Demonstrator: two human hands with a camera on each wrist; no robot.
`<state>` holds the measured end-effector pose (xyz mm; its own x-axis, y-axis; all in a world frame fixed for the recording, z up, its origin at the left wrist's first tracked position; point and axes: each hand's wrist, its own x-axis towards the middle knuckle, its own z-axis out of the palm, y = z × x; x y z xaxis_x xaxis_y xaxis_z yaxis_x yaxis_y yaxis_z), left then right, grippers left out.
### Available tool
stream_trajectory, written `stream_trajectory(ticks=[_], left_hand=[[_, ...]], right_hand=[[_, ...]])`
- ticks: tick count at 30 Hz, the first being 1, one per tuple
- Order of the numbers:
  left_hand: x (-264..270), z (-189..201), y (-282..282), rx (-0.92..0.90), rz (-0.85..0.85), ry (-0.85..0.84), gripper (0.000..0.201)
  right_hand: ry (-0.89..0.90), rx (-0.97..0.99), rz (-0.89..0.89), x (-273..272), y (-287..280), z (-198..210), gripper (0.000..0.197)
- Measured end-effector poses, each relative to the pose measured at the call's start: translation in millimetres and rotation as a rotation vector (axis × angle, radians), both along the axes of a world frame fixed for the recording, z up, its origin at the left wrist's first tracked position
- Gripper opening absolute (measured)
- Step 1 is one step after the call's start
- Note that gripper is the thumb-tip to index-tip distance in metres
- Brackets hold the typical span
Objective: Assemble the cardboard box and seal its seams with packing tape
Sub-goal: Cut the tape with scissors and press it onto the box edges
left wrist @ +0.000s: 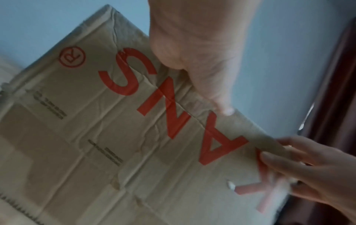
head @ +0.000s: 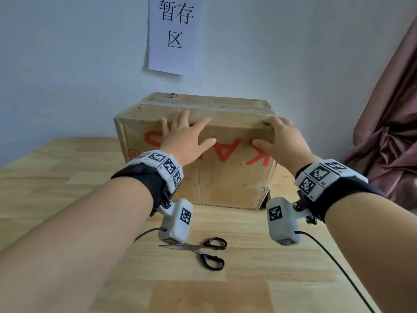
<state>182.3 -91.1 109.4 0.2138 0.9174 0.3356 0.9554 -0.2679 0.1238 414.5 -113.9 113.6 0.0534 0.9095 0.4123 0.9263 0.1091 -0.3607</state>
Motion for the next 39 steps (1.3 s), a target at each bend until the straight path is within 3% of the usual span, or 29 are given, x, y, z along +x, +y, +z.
stream_trajectory(ticks=[4,8,12,17,19,23,29,34,39], left_hand=[[10.1,11.9,-22.2,-0.075,0.127,-0.115,0.061],[18.6,13.3,-42.1,-0.262,0.004,-0.264,0.071],[8.1,7.1,-45.8,-0.298,-0.090,-0.388,0.085],[11.7,-9.6,-39.9,-0.316,-0.212,-0.300,0.111],[19.3,-11.7,-38.2,-0.304,-0.185,-0.259,0.115],[16.9,-9.6,-28.9,-0.220,-0.079,-0.306,0.102],[10.3,-13.4,-15.3,0.067,-0.106,-0.210,0.070],[-7.1,-7.1,-6.7,0.142,-0.124,-0.164,0.057],[-50.7,-1.2,-0.5,0.101,-0.184,-0.179,0.047]], right_hand=[[-0.038,0.013,-0.078,-6.3,-6.3,-2.6,0.051],[-0.045,0.077,-0.087,-20.7,-24.5,-11.0,0.053],[0.051,0.094,-0.037,-36.1,-39.5,-12.8,0.044],[0.176,0.070,0.154,-56.2,-45.0,-9.3,0.047],[0.191,0.053,0.220,-63.9,-44.3,-9.0,0.048],[0.253,-0.005,0.330,-70.3,-39.8,-6.0,0.056],[0.283,-0.044,0.329,-65.5,-27.7,-4.2,0.062],[0.044,-0.077,0.233,-65.2,-12.4,-11.3,0.070],[0.018,-0.149,0.062,-61.2,1.1,-14.1,0.074]])
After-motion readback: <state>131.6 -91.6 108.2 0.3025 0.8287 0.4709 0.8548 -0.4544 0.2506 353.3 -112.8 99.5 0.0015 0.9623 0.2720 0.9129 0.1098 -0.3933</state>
